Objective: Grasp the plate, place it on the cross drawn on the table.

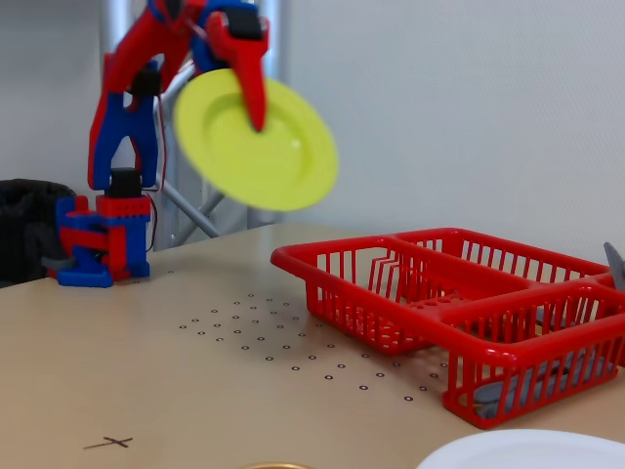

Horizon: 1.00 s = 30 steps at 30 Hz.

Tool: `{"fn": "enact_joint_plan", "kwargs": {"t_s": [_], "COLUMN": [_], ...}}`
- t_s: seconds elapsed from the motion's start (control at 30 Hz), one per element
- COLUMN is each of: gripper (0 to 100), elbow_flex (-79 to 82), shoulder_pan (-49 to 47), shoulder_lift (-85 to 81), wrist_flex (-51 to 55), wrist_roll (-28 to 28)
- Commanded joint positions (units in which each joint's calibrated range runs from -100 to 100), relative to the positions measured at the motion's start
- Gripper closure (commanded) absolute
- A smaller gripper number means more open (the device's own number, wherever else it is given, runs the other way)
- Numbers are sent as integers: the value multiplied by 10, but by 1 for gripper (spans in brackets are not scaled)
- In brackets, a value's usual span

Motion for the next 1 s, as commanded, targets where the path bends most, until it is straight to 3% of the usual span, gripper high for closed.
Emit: {"fn": "enact_joint_plan", "kwargs": {"t_s": [0.0, 0.23, 0.67, 0.97], "gripper": [100, 100, 100, 100], "elbow_flex": [95, 287, 606, 637], "shoulder_pan": [37, 116, 175, 180], "shoulder_lift": [-98, -149, -195, -114], "wrist_flex": [-80, -194, -451, -540], "wrist_roll": [14, 53, 87, 85]}}
